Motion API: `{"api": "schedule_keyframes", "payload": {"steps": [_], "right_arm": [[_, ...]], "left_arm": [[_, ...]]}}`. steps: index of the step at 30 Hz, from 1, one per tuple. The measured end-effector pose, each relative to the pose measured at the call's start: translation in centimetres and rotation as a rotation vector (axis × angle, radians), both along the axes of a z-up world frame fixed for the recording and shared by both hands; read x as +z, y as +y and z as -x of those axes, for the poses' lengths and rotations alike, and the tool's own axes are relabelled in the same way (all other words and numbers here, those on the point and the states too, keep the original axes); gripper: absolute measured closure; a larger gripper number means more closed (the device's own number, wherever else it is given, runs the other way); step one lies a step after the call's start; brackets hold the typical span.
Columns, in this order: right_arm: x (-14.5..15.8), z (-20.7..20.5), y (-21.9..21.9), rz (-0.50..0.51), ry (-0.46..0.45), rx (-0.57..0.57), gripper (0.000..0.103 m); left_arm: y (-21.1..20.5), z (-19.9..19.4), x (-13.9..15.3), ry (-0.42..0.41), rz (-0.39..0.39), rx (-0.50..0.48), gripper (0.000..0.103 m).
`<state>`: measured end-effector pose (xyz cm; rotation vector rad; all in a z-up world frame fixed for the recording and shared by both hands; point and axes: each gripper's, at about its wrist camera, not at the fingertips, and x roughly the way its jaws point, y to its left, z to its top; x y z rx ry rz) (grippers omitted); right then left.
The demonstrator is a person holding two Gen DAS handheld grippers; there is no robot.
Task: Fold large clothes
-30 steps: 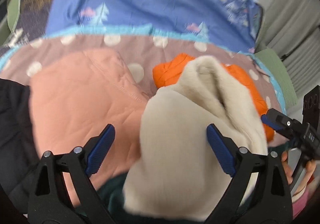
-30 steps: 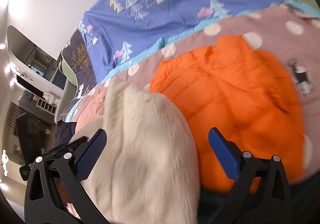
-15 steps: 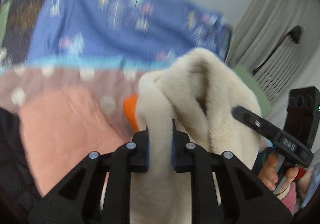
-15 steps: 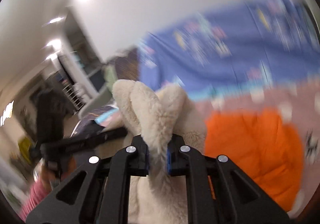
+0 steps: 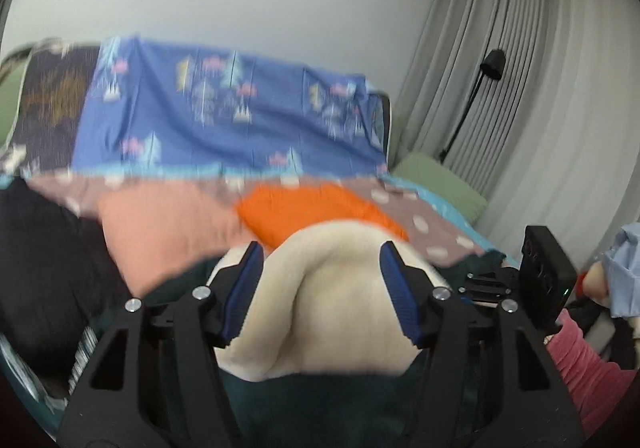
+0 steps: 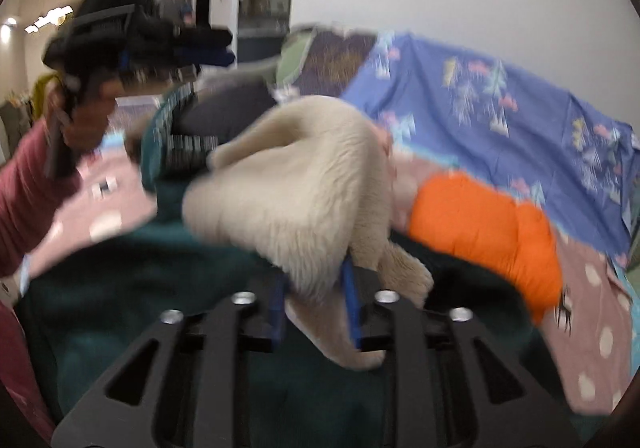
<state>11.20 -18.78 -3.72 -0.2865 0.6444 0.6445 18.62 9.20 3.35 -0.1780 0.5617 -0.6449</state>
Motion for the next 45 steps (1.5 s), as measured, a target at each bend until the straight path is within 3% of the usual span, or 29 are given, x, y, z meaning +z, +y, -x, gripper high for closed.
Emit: {"api": "schedule_keyframes", "payload": {"steps": [3,6,10,14,18,21,24,26,28,29,30,31,32,34,36,38,40,41,43,45], "right_arm": [[-1.0,2.2,-0.2,-0.026,0.05,-0.002,0.062],[-1.6,4.1,-0.5,-0.056,0.103,0.043,0.058],[-1.6,7.0,-0.3,-0.091,0.14,0.145,0.044],[-1.0,7.2,-1.7,-0.127,0.14,0.134,0.043],[-1.7,3.0,-4.7,-0.252,0.183,-0.1,0.041],[-4.0,-2.5,-7.1,-0.327,0.303,-0.372,0.037],[-5.1,-6.5,-7.6,-0.449,0.399,-0.388,0.035],[-5.5,-9.4,-6.2,-0.413,0.406,-0.352,0.021],[-6.3,-11.4,-4.3,-0.32,0.419,-0.33,0.019],[-7.0,-12.2,-3.2,-0.269,0.437,-0.315,0.024],[-7.6,-12.5,-2.6,-0.238,0.449,-0.299,0.039],[-7.6,-12.8,-1.8,-0.166,0.445,-0.293,0.098],[-6.2,-12.8,-1.9,-0.162,0.388,-0.306,0.095],[-2.2,-12.0,-3.5,-0.273,0.234,-0.292,0.096],[1.5,-12.8,-6.1,-0.416,0.15,-0.308,0.096],[2.9,-14.6,-7.1,-0.409,0.091,-0.3,0.096],[1.9,-17.0,-6.8,-0.339,0.085,-0.3,0.095],[0.7,-18.6,-6.6,-0.317,0.121,-0.314,0.095],[-2.1,-21.2,-5.7,-0.263,0.187,-0.351,0.095],[-4.4,-22.2,-4.7,-0.207,0.201,-0.367,0.093]], "left_arm": [[-1.0,0.9,-3.1,0.073,-0.05,-0.018,0.054],[-2.1,1.7,-6.1,0.135,-0.106,-0.046,0.057],[-2.4,2.3,-8.0,0.173,-0.118,-0.048,0.057],[-0.3,3.4,-7.9,0.16,-0.087,-0.019,0.05],[1.9,3.6,-7.5,0.144,-0.087,0.067,0.039],[3.2,2.1,-7.5,0.181,-0.042,0.13,0.029],[2.3,-0.6,-7.9,0.207,-0.078,0.132,0.023],[1.2,-2.9,-8.4,0.226,-0.133,0.118,0.02],[-0.2,-5.9,-9.3,0.265,-0.202,0.103,0.02],[-1.0,-7.2,-10.0,0.294,-0.228,0.083,0.022],[-1.5,-8.1,-10.5,0.318,-0.248,0.061,0.045],[-2.3,-9.0,-11.1,0.345,-0.273,0.028,0.067],[-3.3,-9.7,-11.6,0.369,-0.326,-0.004,0.085],[-3.9,-9.5,-10.2,0.304,-0.35,-0.018,0.088],[-3.1,-9.2,-7.0,0.196,-0.27,-0.022,0.089],[-1.8,-9.8,-4.3,0.134,-0.168,-0.01,0.089],[-0.6,-11.1,-2.8,0.11,-0.092,0.008,0.088],[-0.6,-12.5,-3.1,0.107,-0.099,0.024,0.088],[-1.4,-14.7,-5.0,0.125,-0.18,0.061,0.086],[-2.5,-17.1,-8.9,0.193,-0.289,0.105,0.082]]}}
